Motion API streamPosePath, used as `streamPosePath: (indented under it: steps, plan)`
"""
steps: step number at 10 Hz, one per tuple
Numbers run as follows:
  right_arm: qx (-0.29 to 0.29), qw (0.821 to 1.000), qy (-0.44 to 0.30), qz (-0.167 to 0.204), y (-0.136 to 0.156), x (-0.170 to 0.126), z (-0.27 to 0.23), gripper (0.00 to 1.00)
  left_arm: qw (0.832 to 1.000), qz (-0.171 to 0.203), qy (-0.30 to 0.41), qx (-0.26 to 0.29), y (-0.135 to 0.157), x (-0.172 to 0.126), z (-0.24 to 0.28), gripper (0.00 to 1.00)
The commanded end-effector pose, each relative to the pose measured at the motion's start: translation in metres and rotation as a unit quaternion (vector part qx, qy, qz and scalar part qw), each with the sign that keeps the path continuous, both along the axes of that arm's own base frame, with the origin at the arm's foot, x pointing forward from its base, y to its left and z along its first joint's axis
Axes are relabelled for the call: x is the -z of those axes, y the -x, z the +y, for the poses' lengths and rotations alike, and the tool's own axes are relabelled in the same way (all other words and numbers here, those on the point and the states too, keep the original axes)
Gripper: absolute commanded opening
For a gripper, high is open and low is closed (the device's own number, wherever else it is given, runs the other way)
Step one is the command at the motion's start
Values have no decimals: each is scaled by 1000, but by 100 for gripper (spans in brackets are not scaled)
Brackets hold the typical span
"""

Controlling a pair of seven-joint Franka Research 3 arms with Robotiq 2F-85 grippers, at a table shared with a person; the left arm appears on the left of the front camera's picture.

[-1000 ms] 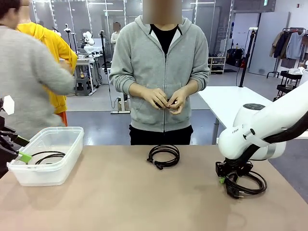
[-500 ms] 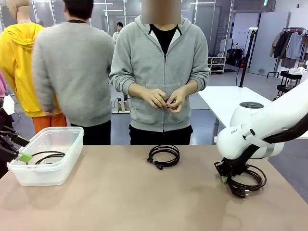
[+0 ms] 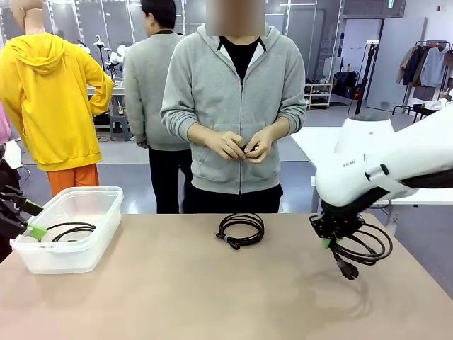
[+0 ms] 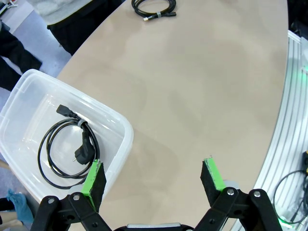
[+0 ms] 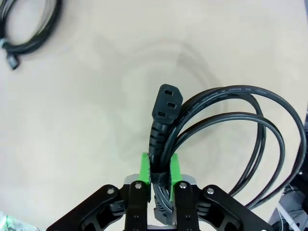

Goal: Organize and store the cables.
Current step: Place the Power Cable into the Organizing box.

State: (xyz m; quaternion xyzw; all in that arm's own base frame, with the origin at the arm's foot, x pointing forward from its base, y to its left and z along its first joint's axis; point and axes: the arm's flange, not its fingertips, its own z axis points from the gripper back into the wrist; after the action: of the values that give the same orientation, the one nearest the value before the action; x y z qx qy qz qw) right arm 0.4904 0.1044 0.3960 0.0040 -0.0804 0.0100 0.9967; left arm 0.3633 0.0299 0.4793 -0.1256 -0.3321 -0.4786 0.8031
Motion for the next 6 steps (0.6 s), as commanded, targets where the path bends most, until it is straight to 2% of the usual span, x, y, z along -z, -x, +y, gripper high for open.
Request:
streamPosePath:
  steps: [1,4,6]
  plan:
    - [-5,999,-31,6,4,-13,38,14,1000,3,8,-1,-1,0,-1,100]
    - [-29,998,-53,-10,1,-13,124,14,1000,3,8,-1,-1,0,-1,100]
    - [-24,999,-37,3,-3,2,191,14,1000,3,8,-1,-1,0,-1,100]
